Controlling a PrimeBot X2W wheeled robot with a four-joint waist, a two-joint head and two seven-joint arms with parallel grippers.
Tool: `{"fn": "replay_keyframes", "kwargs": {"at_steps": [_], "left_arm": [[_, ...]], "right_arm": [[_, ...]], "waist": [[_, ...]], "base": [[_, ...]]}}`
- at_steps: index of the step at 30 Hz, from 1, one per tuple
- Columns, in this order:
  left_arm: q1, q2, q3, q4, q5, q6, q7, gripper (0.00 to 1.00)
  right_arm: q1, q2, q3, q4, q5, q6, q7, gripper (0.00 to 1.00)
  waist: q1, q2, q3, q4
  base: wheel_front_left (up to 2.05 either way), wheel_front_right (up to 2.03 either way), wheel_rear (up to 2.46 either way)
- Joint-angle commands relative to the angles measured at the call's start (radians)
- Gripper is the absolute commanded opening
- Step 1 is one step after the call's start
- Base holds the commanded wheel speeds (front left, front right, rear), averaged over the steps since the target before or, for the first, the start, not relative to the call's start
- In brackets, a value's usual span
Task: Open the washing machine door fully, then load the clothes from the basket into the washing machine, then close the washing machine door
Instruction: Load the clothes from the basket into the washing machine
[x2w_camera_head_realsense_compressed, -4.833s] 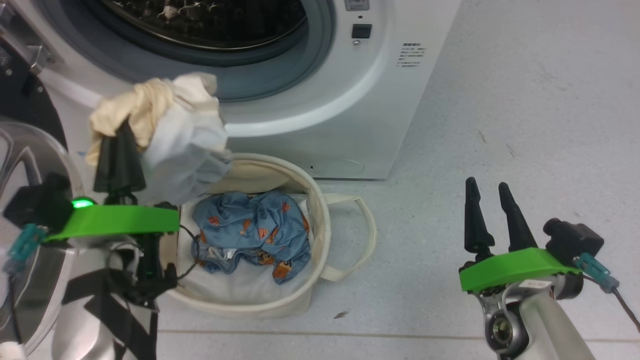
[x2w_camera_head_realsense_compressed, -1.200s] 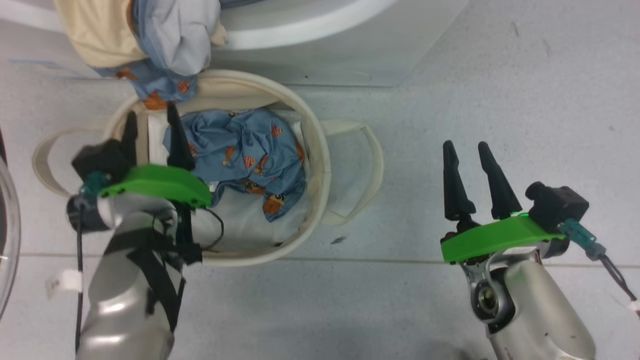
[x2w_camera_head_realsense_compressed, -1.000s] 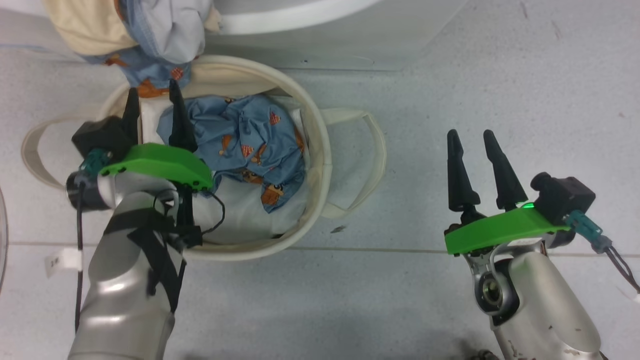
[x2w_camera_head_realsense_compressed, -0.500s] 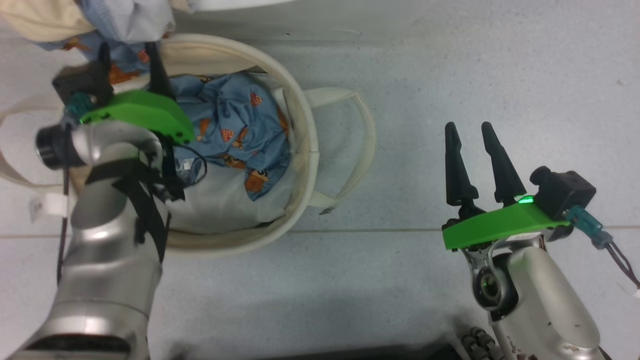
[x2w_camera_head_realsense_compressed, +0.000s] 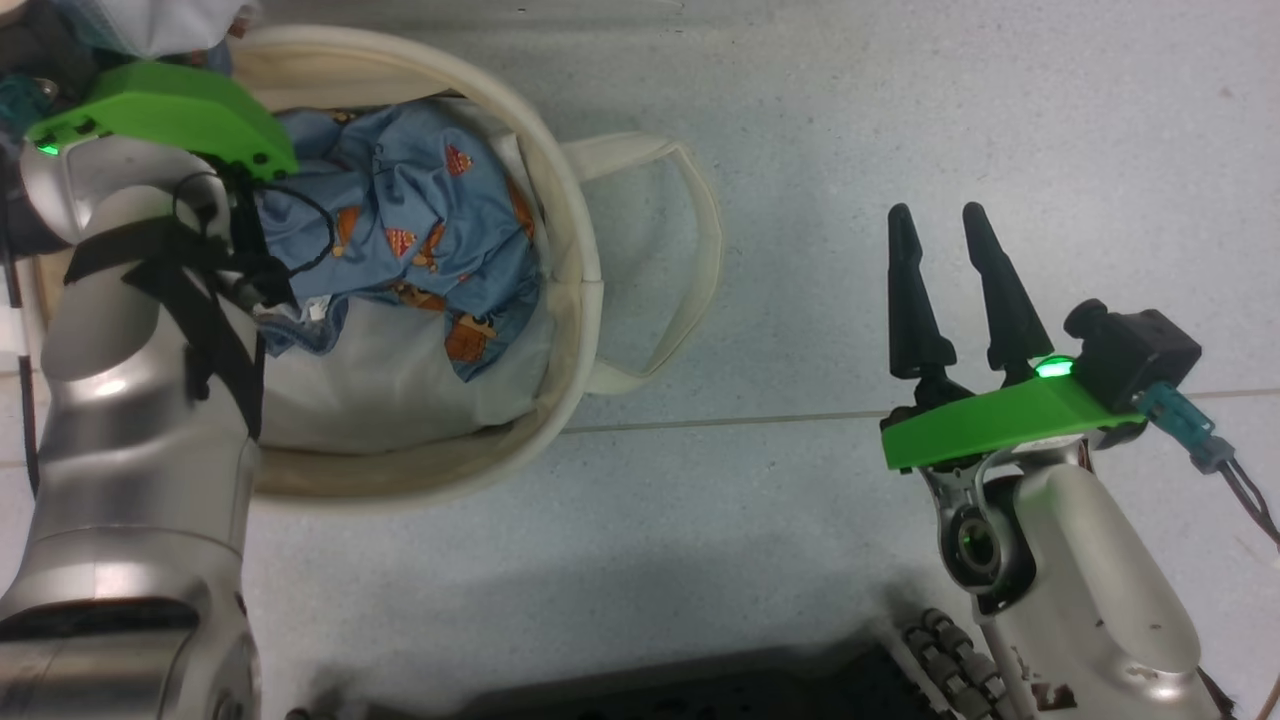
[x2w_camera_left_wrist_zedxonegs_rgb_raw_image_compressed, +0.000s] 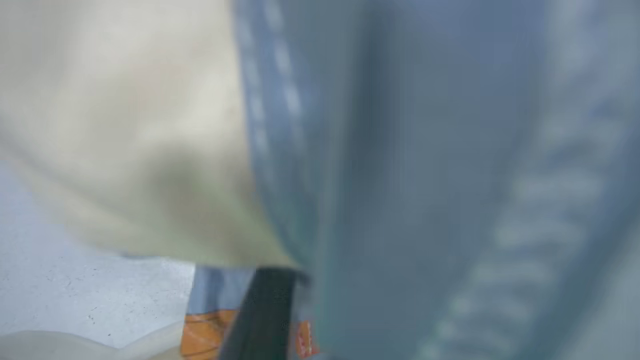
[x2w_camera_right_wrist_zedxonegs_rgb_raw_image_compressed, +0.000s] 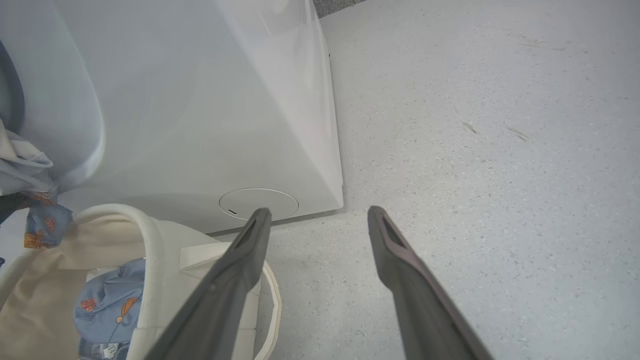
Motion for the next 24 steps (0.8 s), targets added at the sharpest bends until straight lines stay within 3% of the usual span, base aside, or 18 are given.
{"fn": "replay_keyframes", "kwargs": {"at_steps": [1,7,14,20,24], "left_arm": [[0.007,0.045,0.023,-0.033,0.009,-0.007,-0.005,0.00],[0.052,0.032,0.061,-0.181,0.045,-0.022,-0.005,0.00],[0.171,-0.012,0.058,-0.424,0.099,-0.087,-0.005,0.00],[0.200,-0.019,-0.003,-0.491,0.079,-0.137,-0.005,0.00],[0.157,-0.020,-0.002,-0.490,0.046,-0.136,-0.005,0.00]], "right_arm": [[0.024,0.015,0.017,-0.028,-0.004,0.008,-0.012,1.00],[0.016,0.018,0.020,-0.024,-0.001,0.008,-0.012,1.00],[0.016,0.021,0.039,-0.008,0.012,0.008,-0.012,1.00],[0.024,0.023,0.050,0.006,0.024,0.008,-0.012,1.00],[0.023,0.023,0.065,0.005,0.044,0.008,-0.012,1.00]], "waist": [[0.0000,0.0000,0.000,0.001],[0.0000,0.0000,-0.027,0.018],[0.0000,0.0000,-0.109,0.043],[0.0000,0.0000,-0.138,0.040],[0.0000,0.0000,-0.125,0.021]], "base": [[0.00,0.00,0.00],[0.00,0.00,0.00],[0.00,0.00,0.00],[0.00,0.00,0.00],[0.00,0.00,0.00]]}}
